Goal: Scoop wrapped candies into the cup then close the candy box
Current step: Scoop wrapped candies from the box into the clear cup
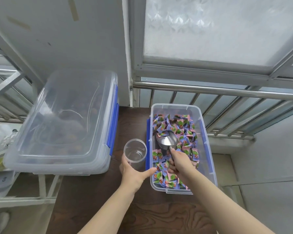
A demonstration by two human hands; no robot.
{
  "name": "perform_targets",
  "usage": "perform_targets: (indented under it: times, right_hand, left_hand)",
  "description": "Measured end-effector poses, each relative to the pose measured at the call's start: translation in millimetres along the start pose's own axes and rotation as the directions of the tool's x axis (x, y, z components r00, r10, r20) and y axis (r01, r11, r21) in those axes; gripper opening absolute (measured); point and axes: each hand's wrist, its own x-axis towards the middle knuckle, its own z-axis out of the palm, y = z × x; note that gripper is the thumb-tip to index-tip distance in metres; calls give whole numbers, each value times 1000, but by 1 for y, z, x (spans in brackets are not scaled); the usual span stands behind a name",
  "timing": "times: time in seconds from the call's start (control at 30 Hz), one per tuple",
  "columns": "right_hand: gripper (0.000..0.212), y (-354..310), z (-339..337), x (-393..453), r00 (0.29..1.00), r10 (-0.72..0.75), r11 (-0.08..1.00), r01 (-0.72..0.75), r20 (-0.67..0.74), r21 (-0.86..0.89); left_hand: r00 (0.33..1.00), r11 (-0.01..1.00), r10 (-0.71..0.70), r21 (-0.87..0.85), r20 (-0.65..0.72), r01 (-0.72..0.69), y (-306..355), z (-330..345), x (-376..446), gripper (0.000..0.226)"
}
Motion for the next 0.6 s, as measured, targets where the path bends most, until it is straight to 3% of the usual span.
perform_targets:
  times: [0.1, 0.23, 0.4, 0.6]
  right_hand:
    - [31, -1, 13, 13, 997, -55, 995, 50, -56, -92]
    - [29, -12, 21, 31, 958, -239, 883, 146, -158, -446]
    - [32, -13, 28, 64, 994, -43, 976, 21, -97, -217]
    - [28, -5, 29, 57, 998, 4, 999, -6, -68, -43]
  left_hand:
    - [1000, 1000, 5, 2, 4, -5, -1, 0, 1, 146]
    - [1000, 1000, 14, -8, 9, -14, -2, 0, 1, 145]
    - [1000, 1000, 9, -14, 0, -9, -4, 1, 2, 146]
    - [997, 997, 72, 0, -37, -72, -6, -2, -3, 139]
